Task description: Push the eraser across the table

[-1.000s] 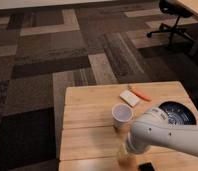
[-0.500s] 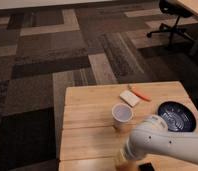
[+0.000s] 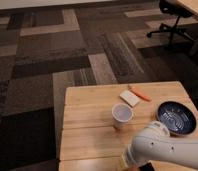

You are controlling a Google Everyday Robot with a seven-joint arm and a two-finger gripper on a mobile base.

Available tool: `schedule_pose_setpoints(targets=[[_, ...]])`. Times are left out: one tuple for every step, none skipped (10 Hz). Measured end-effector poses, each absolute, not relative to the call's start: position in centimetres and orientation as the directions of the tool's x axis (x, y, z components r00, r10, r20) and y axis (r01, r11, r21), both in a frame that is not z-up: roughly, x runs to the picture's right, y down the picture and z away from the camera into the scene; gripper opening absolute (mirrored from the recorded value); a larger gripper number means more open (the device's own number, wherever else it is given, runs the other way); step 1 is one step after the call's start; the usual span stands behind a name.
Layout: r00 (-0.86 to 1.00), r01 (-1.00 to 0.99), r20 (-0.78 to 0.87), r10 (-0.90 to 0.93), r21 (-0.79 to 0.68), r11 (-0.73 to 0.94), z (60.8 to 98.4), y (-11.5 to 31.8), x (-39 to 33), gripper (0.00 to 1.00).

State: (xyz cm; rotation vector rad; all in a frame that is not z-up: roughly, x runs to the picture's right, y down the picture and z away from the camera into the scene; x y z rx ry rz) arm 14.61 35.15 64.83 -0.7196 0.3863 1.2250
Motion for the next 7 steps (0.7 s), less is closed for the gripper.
schedule_pose_setpoints(targets=[[0.31, -0.946, -0.64, 0.703, -0.282, 0.16, 64.3, 35.8, 15.3, 0.65], [0.306, -0.948, -0.649, 0.697, -0.275, 0.16, 63.9, 36.2, 15.8, 0.65], [0.304, -0.95, -0.667, 0.68, -0.267, 0.163, 63.1, 37.0, 16.6, 0.65], [0.299, -0.952, -0.693, 0.655, -0.261, 0.158, 62.3, 38.3, 17.4, 0.65], [0.294, -0.954, -0.714, 0.636, -0.258, 0.152, 61.9, 39.3, 18.0, 0.65], [0.291, -0.955, -0.731, 0.618, -0.256, 0.147, 61.5, 40.1, 18.4, 0.65], [0.287, -0.957, -0.74, 0.609, -0.252, 0.145, 61.3, 40.5, 18.7, 0.65]])
